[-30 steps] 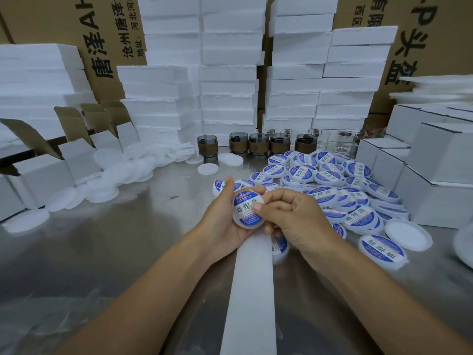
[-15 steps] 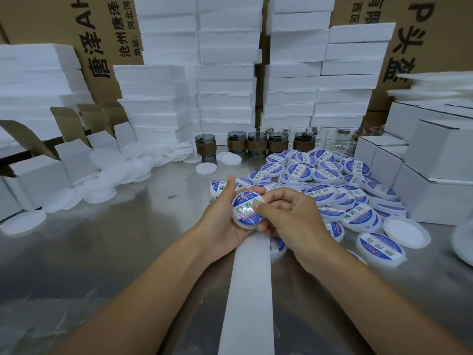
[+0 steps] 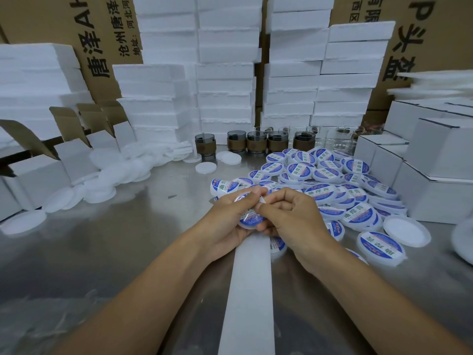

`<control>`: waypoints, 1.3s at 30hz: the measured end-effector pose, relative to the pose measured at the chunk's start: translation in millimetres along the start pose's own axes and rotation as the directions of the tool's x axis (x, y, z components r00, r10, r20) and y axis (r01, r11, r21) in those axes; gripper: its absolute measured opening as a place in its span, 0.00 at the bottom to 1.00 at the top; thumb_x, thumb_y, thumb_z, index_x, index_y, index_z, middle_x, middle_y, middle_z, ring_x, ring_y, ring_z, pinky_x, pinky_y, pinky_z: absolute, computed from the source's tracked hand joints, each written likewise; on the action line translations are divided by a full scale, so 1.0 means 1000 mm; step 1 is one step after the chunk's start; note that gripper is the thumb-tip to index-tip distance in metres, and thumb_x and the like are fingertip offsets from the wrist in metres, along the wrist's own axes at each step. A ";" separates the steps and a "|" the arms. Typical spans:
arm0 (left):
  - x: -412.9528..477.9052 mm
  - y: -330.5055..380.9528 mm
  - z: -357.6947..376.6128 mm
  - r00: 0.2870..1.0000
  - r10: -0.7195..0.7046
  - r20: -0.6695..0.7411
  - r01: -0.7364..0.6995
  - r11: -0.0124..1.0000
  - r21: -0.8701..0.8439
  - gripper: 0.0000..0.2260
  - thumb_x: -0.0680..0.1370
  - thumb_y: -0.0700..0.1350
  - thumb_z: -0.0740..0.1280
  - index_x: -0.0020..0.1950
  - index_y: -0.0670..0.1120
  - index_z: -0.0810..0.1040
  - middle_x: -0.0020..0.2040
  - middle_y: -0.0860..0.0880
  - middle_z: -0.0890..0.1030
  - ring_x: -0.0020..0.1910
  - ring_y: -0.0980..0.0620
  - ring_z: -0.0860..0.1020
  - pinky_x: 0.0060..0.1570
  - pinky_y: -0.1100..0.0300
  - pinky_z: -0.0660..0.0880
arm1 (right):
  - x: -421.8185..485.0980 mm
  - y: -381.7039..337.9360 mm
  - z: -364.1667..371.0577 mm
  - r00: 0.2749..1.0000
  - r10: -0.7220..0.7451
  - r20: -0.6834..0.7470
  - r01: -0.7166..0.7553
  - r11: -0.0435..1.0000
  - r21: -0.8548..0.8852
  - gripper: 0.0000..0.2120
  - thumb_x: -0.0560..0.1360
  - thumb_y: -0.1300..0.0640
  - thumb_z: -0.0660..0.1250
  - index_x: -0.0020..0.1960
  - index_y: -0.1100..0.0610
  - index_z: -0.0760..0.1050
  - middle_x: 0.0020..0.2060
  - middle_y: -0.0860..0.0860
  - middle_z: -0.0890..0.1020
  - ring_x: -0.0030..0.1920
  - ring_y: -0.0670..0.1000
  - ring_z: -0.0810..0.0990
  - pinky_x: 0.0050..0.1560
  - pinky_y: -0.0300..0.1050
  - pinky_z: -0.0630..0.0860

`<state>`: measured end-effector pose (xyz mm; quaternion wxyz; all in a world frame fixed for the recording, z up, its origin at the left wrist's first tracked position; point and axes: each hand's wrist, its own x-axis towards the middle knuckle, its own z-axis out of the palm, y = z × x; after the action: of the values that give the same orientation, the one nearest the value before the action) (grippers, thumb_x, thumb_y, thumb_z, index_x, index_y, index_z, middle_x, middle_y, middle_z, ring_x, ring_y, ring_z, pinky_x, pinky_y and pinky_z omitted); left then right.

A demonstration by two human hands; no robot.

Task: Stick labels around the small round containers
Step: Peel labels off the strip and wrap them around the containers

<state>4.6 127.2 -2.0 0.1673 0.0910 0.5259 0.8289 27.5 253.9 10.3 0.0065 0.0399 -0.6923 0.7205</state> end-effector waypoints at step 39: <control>-0.005 0.007 0.015 0.984 0.176 -0.016 -0.177 0.975 -0.133 0.11 0.70 0.43 0.65 0.49 0.43 0.83 0.53 0.43 0.83 0.51 0.47 0.82 0.45 0.56 0.81 | 0.004 -0.006 -0.005 0.995 -0.090 -0.032 0.085 0.987 -0.136 0.09 0.72 0.51 0.69 0.40 0.56 0.76 0.32 0.52 0.81 0.25 0.45 0.76 0.28 0.36 0.73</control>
<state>12.7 135.0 10.8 0.0976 0.1241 0.4594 0.8741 23.4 259.0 15.9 0.0539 0.0559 -0.7365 0.6719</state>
